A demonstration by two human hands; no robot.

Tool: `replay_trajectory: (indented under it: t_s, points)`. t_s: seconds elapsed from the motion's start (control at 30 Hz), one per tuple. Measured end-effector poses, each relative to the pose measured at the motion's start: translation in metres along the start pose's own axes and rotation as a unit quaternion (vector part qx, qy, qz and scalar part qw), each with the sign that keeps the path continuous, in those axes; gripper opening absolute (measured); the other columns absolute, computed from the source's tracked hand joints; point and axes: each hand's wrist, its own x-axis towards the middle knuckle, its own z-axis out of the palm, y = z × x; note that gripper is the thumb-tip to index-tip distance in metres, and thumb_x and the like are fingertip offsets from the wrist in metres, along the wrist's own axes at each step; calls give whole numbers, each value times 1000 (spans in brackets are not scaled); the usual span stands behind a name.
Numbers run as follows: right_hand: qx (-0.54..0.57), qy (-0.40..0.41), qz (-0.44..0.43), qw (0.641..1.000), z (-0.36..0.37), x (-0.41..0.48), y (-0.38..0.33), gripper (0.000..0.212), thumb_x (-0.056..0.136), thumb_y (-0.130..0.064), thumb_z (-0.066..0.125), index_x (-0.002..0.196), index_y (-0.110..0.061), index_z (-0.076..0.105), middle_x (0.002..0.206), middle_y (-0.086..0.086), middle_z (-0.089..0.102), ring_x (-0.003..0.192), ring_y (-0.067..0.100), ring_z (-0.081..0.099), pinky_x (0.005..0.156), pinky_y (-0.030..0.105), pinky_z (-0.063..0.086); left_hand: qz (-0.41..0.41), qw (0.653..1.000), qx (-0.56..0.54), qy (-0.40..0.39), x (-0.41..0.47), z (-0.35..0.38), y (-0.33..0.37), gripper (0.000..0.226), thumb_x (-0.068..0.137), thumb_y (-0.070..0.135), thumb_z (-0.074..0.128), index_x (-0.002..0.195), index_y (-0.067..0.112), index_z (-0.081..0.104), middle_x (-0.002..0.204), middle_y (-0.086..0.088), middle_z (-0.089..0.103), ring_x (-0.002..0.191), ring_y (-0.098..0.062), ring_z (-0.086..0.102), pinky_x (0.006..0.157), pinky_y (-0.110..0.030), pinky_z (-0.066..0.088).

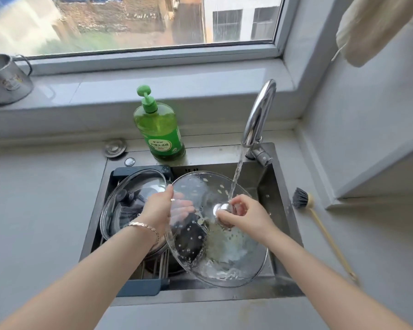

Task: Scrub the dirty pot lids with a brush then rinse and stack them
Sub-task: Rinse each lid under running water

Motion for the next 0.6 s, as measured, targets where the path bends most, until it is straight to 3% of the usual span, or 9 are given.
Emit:
replay_trajectory:
  t_s: [0.13, 0.2, 0.23, 0.3, 0.37, 0.4, 0.47, 0.53, 0.6]
  points:
    - [27, 78, 99, 992, 4, 19, 29, 46, 94, -43, 47, 131, -16, 48, 135, 8, 45, 120, 19, 45, 102, 31, 33, 43, 998, -5, 38, 0, -13, 13, 33, 100, 28, 40, 106, -2, 53, 80, -21, 68, 48, -18, 66, 49, -25, 55]
    - [117, 17, 173, 978, 4, 28, 32, 48, 98, -45, 36, 134, -13, 42, 135, 13, 48, 119, 25, 50, 105, 36, 34, 54, 997, -3, 46, 1, -18, 19, 35, 100, 30, 39, 106, -1, 55, 84, -22, 68, 48, -16, 67, 47, -24, 56]
    - [182, -13, 191, 965, 5, 30, 29, 42, 99, -44, 36, 129, -15, 43, 124, 15, 55, 107, 26, 57, 100, 37, 41, 58, 997, -5, 48, 2, -20, 22, 37, 101, 32, 38, 105, -1, 55, 87, -22, 68, 50, -16, 68, 49, -26, 57]
    - [292, -20, 208, 933, 4, 35, 20, 28, 98, -37, 43, 117, -17, 44, 93, 12, 58, 78, 21, 64, 73, 30, 56, 60, 997, -24, 45, 6, -23, 26, 40, 102, 32, 36, 106, -2, 55, 91, -22, 68, 53, -17, 69, 46, -24, 56]
    - [296, 35, 204, 932, 4, 40, 18, 18, 95, -30, 52, 104, -14, 52, 70, 4, 50, 52, 10, 56, 45, 19, 49, 44, 997, -50, 30, 12, -24, 28, 43, 102, 32, 32, 112, -4, 54, 94, -23, 67, 55, -17, 70, 45, -22, 54]
    - [287, 70, 200, 934, 3, 41, 18, 14, 94, -28, 54, 93, -14, 54, 64, 2, 45, 45, 7, 49, 39, 16, 43, 29, 998, -60, 20, 15, -23, 29, 45, 103, 33, 31, 114, -5, 52, 96, -23, 67, 55, -17, 70, 45, -21, 54]
    - [266, 126, 186, 937, -4, 42, 25, 22, 94, -29, 55, 77, -15, 51, 59, 1, 42, 38, 4, 44, 35, 14, 38, -6, 998, -70, 2, 18, -17, 26, 44, 103, 34, 30, 115, -3, 52, 91, -19, 68, 52, -16, 69, 41, -20, 52]
    - [260, 167, 174, 935, -15, 37, 30, 22, 93, -30, 57, 79, -14, 53, 59, 2, 43, 33, 3, 44, 33, 13, 34, -38, 998, -52, -1, 20, -6, 18, 40, 103, 34, 29, 112, 3, 52, 81, -14, 69, 52, -16, 68, 40, -21, 50]
    - [239, 208, 161, 935, -27, 29, 35, 19, 91, -29, 59, 89, -10, 56, 61, 2, 46, 36, 6, 47, 33, 14, 35, -61, 998, -15, 10, 25, 8, 6, 34, 104, 32, 27, 112, 6, 49, 85, -12, 65, 64, -21, 66, 57, -30, 53]
